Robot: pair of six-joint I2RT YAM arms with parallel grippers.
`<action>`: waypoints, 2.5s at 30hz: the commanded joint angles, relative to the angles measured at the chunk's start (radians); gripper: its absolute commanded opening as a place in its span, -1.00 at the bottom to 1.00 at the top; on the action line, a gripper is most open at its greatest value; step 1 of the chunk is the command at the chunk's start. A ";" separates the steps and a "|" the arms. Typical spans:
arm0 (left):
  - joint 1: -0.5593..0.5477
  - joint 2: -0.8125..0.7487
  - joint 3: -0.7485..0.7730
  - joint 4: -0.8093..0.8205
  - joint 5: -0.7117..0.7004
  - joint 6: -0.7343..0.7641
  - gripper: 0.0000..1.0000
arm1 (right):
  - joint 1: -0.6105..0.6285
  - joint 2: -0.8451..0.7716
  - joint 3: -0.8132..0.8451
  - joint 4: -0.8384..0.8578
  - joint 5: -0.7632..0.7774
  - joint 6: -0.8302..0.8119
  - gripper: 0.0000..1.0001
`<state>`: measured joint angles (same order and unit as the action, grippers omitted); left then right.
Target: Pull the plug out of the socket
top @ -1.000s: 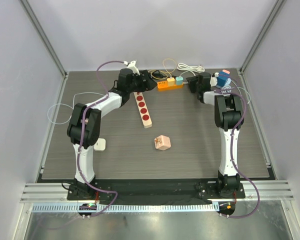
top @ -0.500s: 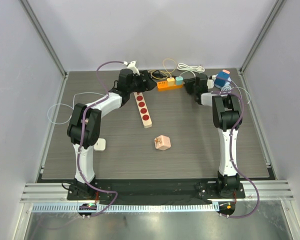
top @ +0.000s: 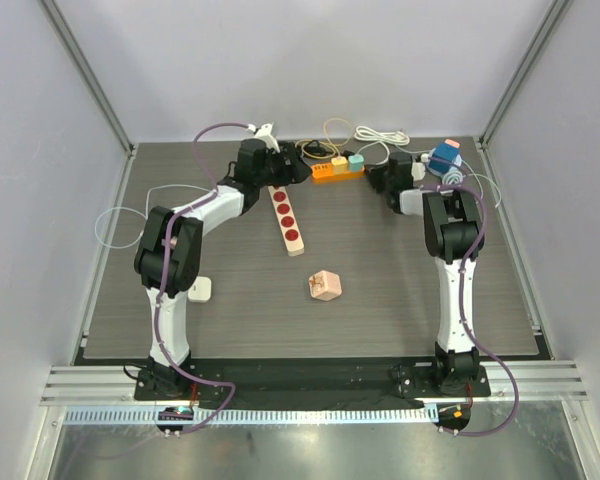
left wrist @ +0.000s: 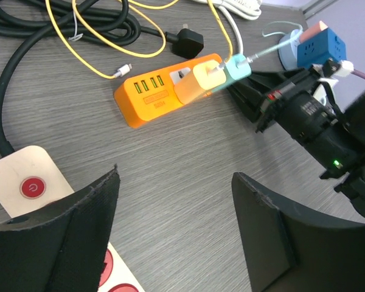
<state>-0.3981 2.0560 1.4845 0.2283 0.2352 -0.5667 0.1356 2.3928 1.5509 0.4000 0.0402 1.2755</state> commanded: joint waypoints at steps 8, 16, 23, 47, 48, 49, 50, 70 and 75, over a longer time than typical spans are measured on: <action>-0.060 -0.037 0.040 -0.030 0.072 0.163 0.43 | 0.039 -0.320 -0.469 0.112 -0.005 -0.070 -0.98; -0.177 -0.155 -0.061 -0.133 0.093 0.471 0.52 | 0.050 -0.428 -0.669 0.187 -0.017 -0.108 -0.97; -0.191 -0.122 -0.026 -0.197 0.056 0.544 0.46 | 0.050 -0.388 -0.623 0.198 -0.082 -0.122 -0.98; -0.265 0.148 0.309 -0.465 -0.071 0.619 0.45 | 0.029 -0.348 -0.617 0.261 -0.148 -0.104 -0.98; -0.268 0.150 0.312 -0.463 -0.073 0.617 0.37 | 0.029 -0.348 -0.617 0.261 -0.148 -0.102 -0.98; -0.271 0.151 0.315 -0.458 -0.073 0.614 0.34 | 0.029 -0.348 -0.617 0.263 -0.148 -0.103 -0.98; -0.271 0.153 0.319 -0.457 -0.074 0.614 0.32 | 0.029 -0.348 -0.617 0.264 -0.148 -0.105 -0.98; -0.292 0.138 0.350 -0.471 -0.051 0.628 -1.00 | 0.029 -0.343 -0.614 0.232 -0.111 -0.116 -0.98; -0.295 -0.029 0.176 -0.243 -0.086 0.574 -1.00 | 0.029 -0.359 -0.612 0.192 -0.079 -0.133 -0.98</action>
<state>-0.6872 2.1998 1.7359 -0.2115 0.1810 0.0502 0.1627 2.0430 0.9237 0.6441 -0.0990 1.1824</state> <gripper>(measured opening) 0.343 0.051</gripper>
